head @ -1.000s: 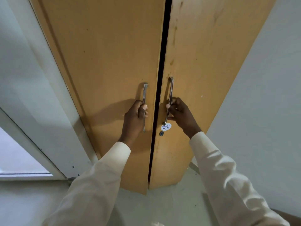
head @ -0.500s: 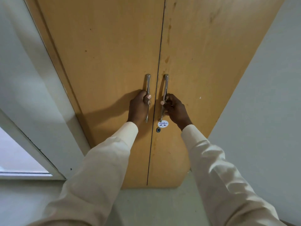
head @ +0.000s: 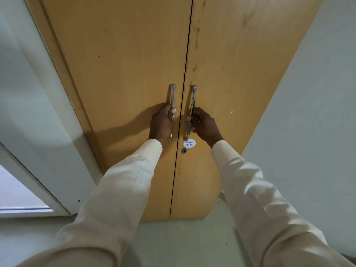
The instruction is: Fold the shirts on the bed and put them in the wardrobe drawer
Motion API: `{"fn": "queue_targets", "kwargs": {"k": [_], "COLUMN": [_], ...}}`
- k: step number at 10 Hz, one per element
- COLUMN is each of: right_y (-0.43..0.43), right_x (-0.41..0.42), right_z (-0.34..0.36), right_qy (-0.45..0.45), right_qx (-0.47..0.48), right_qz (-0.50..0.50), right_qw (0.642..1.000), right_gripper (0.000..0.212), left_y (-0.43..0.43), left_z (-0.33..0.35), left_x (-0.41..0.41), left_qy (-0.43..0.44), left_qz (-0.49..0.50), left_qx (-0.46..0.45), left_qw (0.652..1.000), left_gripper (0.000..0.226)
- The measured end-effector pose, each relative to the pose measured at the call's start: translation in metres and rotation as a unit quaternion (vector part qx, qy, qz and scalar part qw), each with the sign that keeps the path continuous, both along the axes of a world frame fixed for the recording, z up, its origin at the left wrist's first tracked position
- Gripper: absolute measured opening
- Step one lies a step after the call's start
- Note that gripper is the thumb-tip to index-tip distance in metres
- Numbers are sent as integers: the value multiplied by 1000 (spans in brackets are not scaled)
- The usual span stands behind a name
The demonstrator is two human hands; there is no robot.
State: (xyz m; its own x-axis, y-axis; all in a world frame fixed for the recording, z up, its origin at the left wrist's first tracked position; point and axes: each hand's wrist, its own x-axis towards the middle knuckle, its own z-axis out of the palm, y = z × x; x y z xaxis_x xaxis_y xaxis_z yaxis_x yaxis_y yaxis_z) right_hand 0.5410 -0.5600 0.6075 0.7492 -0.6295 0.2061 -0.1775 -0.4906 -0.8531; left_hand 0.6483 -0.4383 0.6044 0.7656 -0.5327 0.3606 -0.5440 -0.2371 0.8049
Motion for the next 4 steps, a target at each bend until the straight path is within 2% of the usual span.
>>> {"fn": "queue_targets", "kwargs": {"k": [2,3,4], "right_y": [15,20,28], "right_x": [0,4,3], "right_z": [3,6,4], "right_qy": [21,36,58], "right_qx": [-23,-15,1], "right_qz": [-53,-77,-84], "right_qw": [998,996,995], "right_gripper": [17,23,33], "left_y": [4,7,11], "left_z": [9,13,13], "left_x": [2,2,7], "left_qy": [12,-9,-13], "left_qz": [-2,6,22], "left_qx": [29,64,147], "left_qw": [1000,998,989], "left_gripper": [21,28,44]}}
